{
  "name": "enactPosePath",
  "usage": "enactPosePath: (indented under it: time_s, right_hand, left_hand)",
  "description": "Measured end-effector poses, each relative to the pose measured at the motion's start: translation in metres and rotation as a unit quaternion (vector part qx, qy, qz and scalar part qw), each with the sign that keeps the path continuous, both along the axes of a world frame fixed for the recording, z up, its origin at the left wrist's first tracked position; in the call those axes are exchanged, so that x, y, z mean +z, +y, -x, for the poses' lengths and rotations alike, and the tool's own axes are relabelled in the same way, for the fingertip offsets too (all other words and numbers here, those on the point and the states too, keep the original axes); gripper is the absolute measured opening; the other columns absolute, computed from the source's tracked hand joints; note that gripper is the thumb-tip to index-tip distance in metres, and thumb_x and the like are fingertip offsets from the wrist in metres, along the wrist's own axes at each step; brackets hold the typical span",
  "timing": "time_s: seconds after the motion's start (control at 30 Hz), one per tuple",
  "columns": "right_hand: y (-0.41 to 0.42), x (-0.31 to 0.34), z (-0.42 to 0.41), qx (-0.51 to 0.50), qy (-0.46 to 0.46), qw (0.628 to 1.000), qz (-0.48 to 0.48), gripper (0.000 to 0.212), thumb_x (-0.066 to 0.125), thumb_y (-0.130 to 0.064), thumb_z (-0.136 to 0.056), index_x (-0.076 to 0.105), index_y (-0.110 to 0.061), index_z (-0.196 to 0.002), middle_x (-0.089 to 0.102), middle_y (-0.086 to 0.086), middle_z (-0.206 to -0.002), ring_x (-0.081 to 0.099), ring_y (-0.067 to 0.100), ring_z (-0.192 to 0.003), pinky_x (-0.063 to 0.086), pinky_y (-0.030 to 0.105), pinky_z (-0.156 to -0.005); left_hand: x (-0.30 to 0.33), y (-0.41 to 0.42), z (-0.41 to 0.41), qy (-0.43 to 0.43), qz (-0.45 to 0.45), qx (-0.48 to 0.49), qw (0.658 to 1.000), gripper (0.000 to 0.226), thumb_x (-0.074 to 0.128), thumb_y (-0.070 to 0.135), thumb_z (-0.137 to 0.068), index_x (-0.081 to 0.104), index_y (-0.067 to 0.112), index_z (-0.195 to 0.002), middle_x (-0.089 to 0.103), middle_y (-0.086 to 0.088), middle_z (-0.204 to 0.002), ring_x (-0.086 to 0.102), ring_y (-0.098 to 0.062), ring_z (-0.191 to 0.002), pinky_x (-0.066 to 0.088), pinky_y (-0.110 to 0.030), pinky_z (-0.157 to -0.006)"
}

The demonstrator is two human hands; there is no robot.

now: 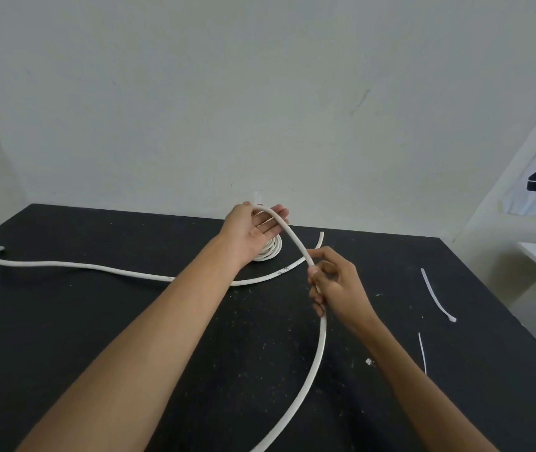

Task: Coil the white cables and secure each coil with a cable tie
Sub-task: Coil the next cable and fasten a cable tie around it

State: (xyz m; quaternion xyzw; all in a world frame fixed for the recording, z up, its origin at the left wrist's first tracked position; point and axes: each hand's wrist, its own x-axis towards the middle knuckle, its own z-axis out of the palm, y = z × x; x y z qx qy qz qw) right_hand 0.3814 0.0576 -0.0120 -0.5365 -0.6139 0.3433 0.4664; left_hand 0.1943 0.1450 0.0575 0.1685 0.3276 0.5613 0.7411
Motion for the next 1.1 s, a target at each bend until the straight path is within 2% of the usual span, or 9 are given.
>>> enactPosePath:
  time_s: [0.1,0.23,0.37,0.47,0.67,0.8,0.9,1.0,1.1]
  right_hand:
    - [-0.004,0.001,-0.003,0.034,0.015,0.999,0.023,0.021,0.053,-0.003,-0.11,0.067,-0.017,-0.119,0.054,0.007,-0.072,0.05,0.026,-0.05,0.053,0.037,-0.047]
    - [-0.01,0.001,-0.007,0.07,-0.006,0.997,0.04,0.023,0.053,0.0,-0.109,0.068,-0.016,-0.117,0.054,0.005,-0.071,0.05,0.025,-0.05,0.053,0.037,-0.046]
    - [-0.014,0.0,-0.009,0.086,-0.037,0.994,0.052,0.029,0.055,-0.001,-0.108,0.072,-0.021,-0.121,0.057,0.006,-0.074,0.051,0.026,-0.052,0.054,0.036,-0.045]
    - [-0.016,-0.004,-0.003,0.094,-0.044,0.993,0.059,0.031,0.057,-0.003,-0.108,0.073,-0.025,-0.124,0.058,0.007,-0.077,0.052,0.025,-0.054,0.053,0.034,-0.045]
    - [-0.014,-0.001,0.007,0.078,-0.015,0.995,0.053,0.032,0.057,-0.004,-0.108,0.075,-0.029,-0.119,0.056,0.003,-0.074,0.048,0.024,-0.053,0.048,0.033,-0.043]
    - [-0.013,0.008,0.007,0.073,-0.011,0.996,0.05,0.031,0.057,-0.004,-0.108,0.077,-0.025,-0.119,0.056,0.005,-0.074,0.046,0.023,-0.053,0.044,0.031,-0.042]
    - [-0.014,0.011,0.009,0.067,-0.054,0.996,0.039,0.03,0.057,-0.007,-0.109,0.076,-0.027,-0.121,0.058,0.003,-0.073,0.049,0.019,-0.051,0.046,0.032,-0.044]
    - [-0.014,0.008,0.011,0.06,-0.066,0.995,0.032,0.029,0.058,-0.009,-0.109,0.077,-0.028,-0.121,0.059,0.001,-0.072,0.05,0.018,-0.051,0.045,0.032,-0.045]
    - [-0.014,0.003,0.012,0.052,-0.025,0.998,0.036,0.03,0.058,-0.007,-0.109,0.078,-0.028,-0.118,0.056,0.005,-0.072,0.044,0.021,-0.051,0.037,0.029,-0.044]
  left_hand:
    - [-0.005,-0.002,-0.002,0.015,-0.016,0.008,1.0,0.021,0.031,0.019,-0.117,0.046,0.007,-0.109,0.063,-0.022,-0.084,0.065,-0.033,-0.074,0.063,-0.053,-0.082]
    - [-0.006,-0.001,0.007,0.138,-0.057,-0.022,0.989,0.015,0.026,0.007,-0.108,0.041,0.009,-0.11,0.054,-0.016,-0.072,0.058,-0.028,-0.059,0.066,-0.048,-0.069]
    - [-0.007,-0.003,0.023,0.268,-0.1,-0.076,0.955,0.02,0.026,0.001,-0.108,0.042,0.005,-0.12,0.057,-0.013,-0.062,0.064,-0.026,-0.055,0.065,-0.054,-0.082]
    - [-0.009,-0.003,0.031,0.331,-0.118,-0.096,0.931,0.02,0.028,0.006,-0.112,0.043,0.004,-0.126,0.055,-0.01,-0.065,0.064,-0.025,-0.059,0.067,-0.049,-0.073]
    - [-0.013,-0.003,0.039,0.309,-0.117,-0.06,0.942,0.016,0.039,0.011,-0.114,0.051,0.002,-0.111,0.062,-0.009,-0.062,0.072,-0.025,-0.059,0.066,-0.04,-0.063]
    - [-0.013,-0.005,0.043,0.291,-0.113,-0.052,0.948,0.017,0.04,0.011,-0.115,0.047,0.0,-0.125,0.073,-0.019,-0.081,0.078,-0.029,-0.066,0.066,-0.038,-0.06]
    - [-0.014,-0.004,0.045,0.331,-0.111,-0.048,0.936,0.021,0.037,0.007,-0.113,0.043,0.006,-0.133,0.078,-0.022,-0.09,0.079,-0.034,-0.071,0.065,-0.037,-0.059]
    - [-0.016,-0.003,0.048,0.359,-0.111,-0.046,0.926,0.023,0.035,0.004,-0.112,0.043,0.01,-0.132,0.079,-0.023,-0.092,0.079,-0.038,-0.073,0.065,-0.039,-0.059]
    - [-0.017,-0.003,0.046,0.324,-0.106,-0.047,0.939,0.016,0.038,0.006,-0.113,0.044,0.006,-0.128,0.079,-0.027,-0.096,0.08,-0.042,-0.078,0.066,-0.041,-0.061]
